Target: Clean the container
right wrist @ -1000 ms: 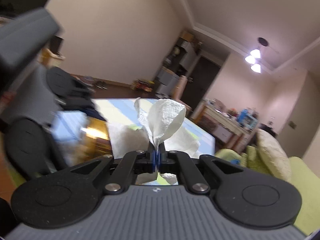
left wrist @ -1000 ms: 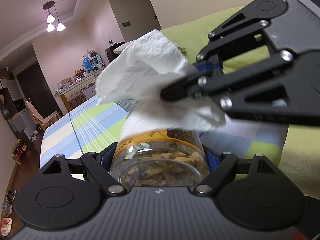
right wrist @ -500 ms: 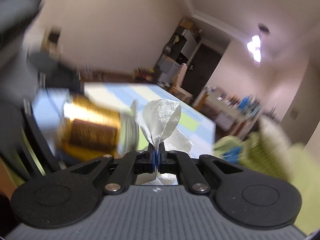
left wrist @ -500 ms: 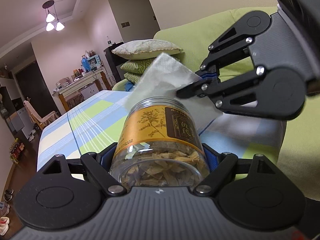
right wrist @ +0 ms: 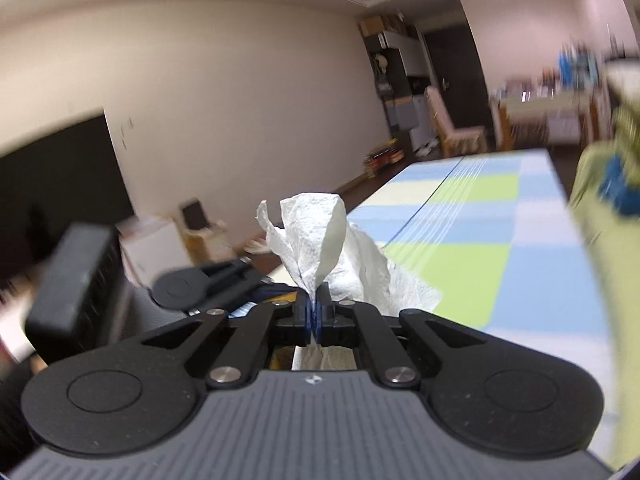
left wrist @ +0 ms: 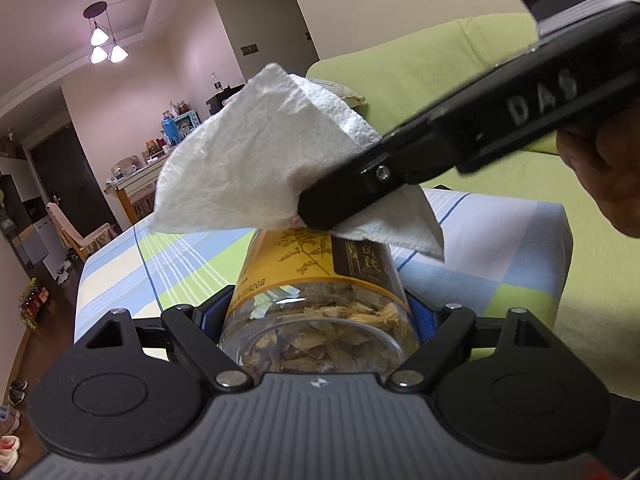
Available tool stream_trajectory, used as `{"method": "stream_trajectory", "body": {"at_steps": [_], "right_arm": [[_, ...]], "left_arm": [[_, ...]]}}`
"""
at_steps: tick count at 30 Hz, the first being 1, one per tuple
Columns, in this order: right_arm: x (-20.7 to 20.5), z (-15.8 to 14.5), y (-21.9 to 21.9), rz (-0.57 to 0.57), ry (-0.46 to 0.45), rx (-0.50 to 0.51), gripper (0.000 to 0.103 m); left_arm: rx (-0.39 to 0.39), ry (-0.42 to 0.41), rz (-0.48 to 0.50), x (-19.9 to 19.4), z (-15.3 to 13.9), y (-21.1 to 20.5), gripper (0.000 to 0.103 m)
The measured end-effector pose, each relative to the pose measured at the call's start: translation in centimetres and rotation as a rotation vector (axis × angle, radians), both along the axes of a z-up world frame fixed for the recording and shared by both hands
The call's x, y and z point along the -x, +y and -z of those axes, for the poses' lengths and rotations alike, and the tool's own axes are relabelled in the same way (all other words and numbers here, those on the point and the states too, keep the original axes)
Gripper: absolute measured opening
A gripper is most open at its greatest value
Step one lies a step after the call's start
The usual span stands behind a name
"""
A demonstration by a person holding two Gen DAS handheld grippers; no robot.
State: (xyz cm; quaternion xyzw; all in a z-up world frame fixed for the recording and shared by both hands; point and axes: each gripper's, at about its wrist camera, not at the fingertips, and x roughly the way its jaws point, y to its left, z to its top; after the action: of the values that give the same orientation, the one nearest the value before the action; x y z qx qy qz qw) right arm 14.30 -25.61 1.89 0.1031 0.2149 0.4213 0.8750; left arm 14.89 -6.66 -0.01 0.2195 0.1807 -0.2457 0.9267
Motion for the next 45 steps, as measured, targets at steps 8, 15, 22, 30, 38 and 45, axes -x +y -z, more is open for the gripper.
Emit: {"method": "stream_trajectory", "body": {"at_steps": [8, 15, 22, 30, 38, 45], "right_arm": [[-1.9, 2.2, -2.3, 0.079, 0.062, -0.104, 0.001], [-2.6, 2.9, -3.5, 0.094, 0.067, -0.134, 0.000], [-1.9, 2.9, 0.3, 0.120, 0.044, -0.133, 0.000], [-2.1, 2.4, 1.0, 0.088, 0.029, -0.138, 0.000], [-3.3, 2.6, 0.6, 0.093, 0.059, -0.195, 0.000], [-3.2, 2.6, 1.0, 0.099, 0.045, -0.189, 0.000]], "left_arm": [[-0.014, -0.012, 0.004, 0.1, 0.4, -0.4, 0.085], [-0.002, -0.026, -0.005, 0.6, 0.7, -0.4, 0.087], [0.061, -0.012, -0.020, 1.1, 0.6, 0.3, 0.085], [0.013, -0.048, -0.018, 1.2, 0.6, -0.2, 0.085], [0.010, -0.050, -0.021, 1.5, 0.6, -0.7, 0.085], [0.169, 0.024, -0.028, 1.2, -0.1, 1.3, 0.088]]}}
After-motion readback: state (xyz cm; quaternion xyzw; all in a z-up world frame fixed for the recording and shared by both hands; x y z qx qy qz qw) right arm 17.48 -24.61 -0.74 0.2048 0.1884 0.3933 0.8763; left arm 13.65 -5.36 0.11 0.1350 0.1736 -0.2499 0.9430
